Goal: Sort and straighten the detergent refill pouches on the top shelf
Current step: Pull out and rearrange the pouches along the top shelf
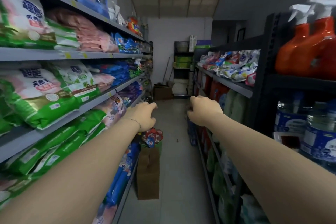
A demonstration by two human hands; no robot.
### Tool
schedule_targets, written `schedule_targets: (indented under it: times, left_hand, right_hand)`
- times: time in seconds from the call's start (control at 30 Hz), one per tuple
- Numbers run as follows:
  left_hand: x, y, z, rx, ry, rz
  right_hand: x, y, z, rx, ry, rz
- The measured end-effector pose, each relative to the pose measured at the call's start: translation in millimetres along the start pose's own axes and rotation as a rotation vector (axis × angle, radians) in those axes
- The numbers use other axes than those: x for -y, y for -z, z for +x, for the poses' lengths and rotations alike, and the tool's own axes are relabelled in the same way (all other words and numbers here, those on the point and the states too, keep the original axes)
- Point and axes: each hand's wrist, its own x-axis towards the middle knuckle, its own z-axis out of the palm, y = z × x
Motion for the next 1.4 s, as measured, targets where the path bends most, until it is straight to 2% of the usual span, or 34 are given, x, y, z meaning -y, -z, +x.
schedule_targets:
  times: [0.3, 0.73, 1.07, 1.4]
  left_hand:
    - [23, -44, 132, 0.008, -0.02, -0.027]
    - [87, -68, 358, -0.024, -0.136, 0.037]
    - [90, -120, 482, 0.018, -0.221, 0.068]
    - [77, -166, 626, 0.042, -0.217, 0.075]
  right_hand:
    - [-32, -53, 111, 0.0, -0.024, -0.02]
    - [-47, -104, 327, -0.052, -0.069, -0.072]
    - [-99, -172, 427, -0.04, -0.12, -0.069]
    - [-167, -222, 553, -0.036, -0.124, -0.091]
